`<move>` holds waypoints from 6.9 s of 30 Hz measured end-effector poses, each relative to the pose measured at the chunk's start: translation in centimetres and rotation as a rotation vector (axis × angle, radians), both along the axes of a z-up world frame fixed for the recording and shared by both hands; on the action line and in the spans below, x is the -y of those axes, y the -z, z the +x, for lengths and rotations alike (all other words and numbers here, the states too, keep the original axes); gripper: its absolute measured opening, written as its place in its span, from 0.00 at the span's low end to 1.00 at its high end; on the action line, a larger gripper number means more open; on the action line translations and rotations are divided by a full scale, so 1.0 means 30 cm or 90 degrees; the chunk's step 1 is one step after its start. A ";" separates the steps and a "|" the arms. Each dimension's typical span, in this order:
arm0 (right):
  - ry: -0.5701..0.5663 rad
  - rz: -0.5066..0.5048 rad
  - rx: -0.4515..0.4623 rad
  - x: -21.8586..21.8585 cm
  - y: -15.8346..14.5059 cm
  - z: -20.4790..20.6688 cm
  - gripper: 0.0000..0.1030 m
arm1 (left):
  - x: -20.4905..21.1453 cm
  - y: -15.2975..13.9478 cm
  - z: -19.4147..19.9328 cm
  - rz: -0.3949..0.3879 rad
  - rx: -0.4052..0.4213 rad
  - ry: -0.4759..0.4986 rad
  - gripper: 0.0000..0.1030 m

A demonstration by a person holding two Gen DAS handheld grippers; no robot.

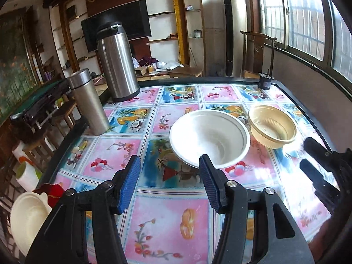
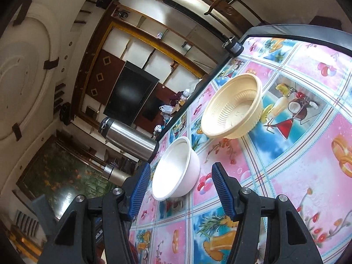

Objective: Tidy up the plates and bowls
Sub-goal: 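Move both grippers to the large white bowl, then grasp the white bowl rim with the right gripper, then lift the white bowl with the right gripper while the left gripper grasps its rim, then carry the white bowl toward the red plate stack with both grippers, then lower the white bowl onto the beige bowl on the red plates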

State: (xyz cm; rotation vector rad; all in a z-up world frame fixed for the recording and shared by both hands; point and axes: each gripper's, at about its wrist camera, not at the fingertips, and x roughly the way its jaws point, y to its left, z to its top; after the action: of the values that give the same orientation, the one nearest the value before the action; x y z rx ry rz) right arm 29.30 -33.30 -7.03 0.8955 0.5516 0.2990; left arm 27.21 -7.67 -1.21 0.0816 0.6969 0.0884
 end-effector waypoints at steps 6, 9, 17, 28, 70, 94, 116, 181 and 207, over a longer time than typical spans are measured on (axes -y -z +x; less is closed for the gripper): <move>-0.010 -0.020 -0.001 -0.027 0.000 0.006 0.59 | -0.030 0.027 0.018 -0.024 0.001 -0.007 0.53; -0.014 -0.033 -0.004 -0.043 0.002 0.013 0.59 | -0.041 0.038 0.027 -0.034 0.000 -0.004 0.53; -0.019 -0.090 -0.011 -0.113 -0.004 0.058 0.60 | -0.066 0.053 0.031 -0.047 -0.004 0.005 0.53; 0.040 -0.256 -0.092 -0.308 -0.040 0.246 0.63 | -0.112 0.069 0.043 -0.045 -0.002 -0.005 0.53; -0.126 -0.235 -0.288 -0.205 0.115 0.077 0.13 | -0.188 0.148 0.107 -0.186 -0.174 0.086 0.52; -0.122 -0.173 -0.259 -0.119 0.060 0.037 0.42 | -0.133 0.211 0.102 -0.201 -0.266 0.140 0.52; -0.108 -0.187 -0.263 -0.136 0.078 0.049 0.19 | -0.145 0.226 0.103 -0.221 -0.292 0.129 0.52; -0.380 -0.187 -0.061 -1.043 -0.177 -0.189 0.08 | -0.810 -0.101 -0.500 -0.131 -0.062 -0.101 0.08; -0.384 -0.231 -0.009 -1.219 -0.054 -0.153 0.20 | -0.991 0.091 -0.428 -0.151 -0.158 -0.191 0.12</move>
State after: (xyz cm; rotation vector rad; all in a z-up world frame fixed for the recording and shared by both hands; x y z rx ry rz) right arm 24.71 3.28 -5.40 0.3637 0.8541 0.7129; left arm 14.38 22.05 -3.94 -0.2445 0.9602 0.2849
